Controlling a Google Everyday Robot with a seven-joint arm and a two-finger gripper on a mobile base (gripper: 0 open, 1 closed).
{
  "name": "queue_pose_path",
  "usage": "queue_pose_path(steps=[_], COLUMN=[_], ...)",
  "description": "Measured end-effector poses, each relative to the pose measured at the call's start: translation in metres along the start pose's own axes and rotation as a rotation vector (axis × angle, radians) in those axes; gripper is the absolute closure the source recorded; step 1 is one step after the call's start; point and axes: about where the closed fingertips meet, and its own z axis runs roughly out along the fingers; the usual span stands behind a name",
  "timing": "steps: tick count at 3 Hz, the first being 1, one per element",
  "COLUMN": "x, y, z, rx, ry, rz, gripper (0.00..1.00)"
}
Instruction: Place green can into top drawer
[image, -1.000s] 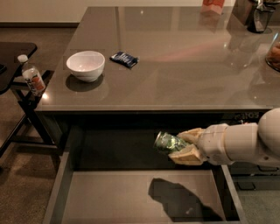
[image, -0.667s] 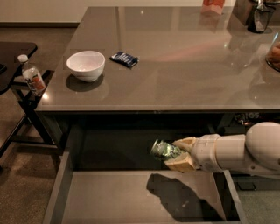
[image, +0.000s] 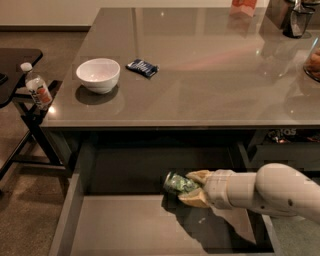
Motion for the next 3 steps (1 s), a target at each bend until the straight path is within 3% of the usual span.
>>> queue_pose_path(steps=[1, 3], x=[0.0155, 0.0158], y=[0.0014, 0.0007], z=[0.0231, 0.0237], rx=[0.004, 0.007], ry=[0.004, 0.004], rz=[-0.031, -0.031], gripper=[1.0, 0.57])
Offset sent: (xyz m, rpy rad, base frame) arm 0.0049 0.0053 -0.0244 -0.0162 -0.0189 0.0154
